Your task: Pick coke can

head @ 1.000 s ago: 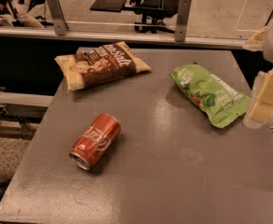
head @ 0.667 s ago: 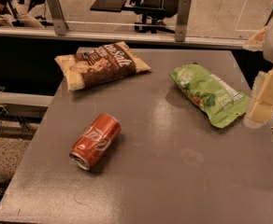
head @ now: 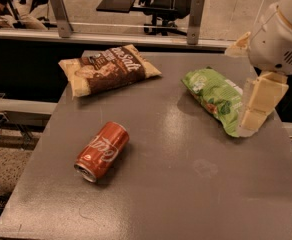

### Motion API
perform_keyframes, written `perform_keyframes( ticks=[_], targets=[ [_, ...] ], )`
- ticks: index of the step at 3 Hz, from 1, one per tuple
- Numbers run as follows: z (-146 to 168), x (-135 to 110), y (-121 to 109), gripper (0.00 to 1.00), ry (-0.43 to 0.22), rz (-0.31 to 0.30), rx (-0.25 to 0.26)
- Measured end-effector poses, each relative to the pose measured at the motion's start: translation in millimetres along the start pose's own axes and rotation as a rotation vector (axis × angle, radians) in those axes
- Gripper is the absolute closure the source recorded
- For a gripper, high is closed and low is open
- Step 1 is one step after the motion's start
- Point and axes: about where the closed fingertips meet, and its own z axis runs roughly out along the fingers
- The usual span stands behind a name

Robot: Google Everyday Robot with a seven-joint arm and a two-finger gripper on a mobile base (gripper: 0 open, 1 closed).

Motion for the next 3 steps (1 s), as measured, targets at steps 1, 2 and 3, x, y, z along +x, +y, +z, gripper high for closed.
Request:
perform_keyframes(
  ticks=[1, 2, 3],
  targets=[
    [23, -50, 6, 0.00, -0.068, -0.190, -0.048],
    [39, -87, 18, 0.00, -0.087, -0.355, -0.080],
    [63, -124, 39, 0.00, -0.084, -0.514, -0.137]
  ],
)
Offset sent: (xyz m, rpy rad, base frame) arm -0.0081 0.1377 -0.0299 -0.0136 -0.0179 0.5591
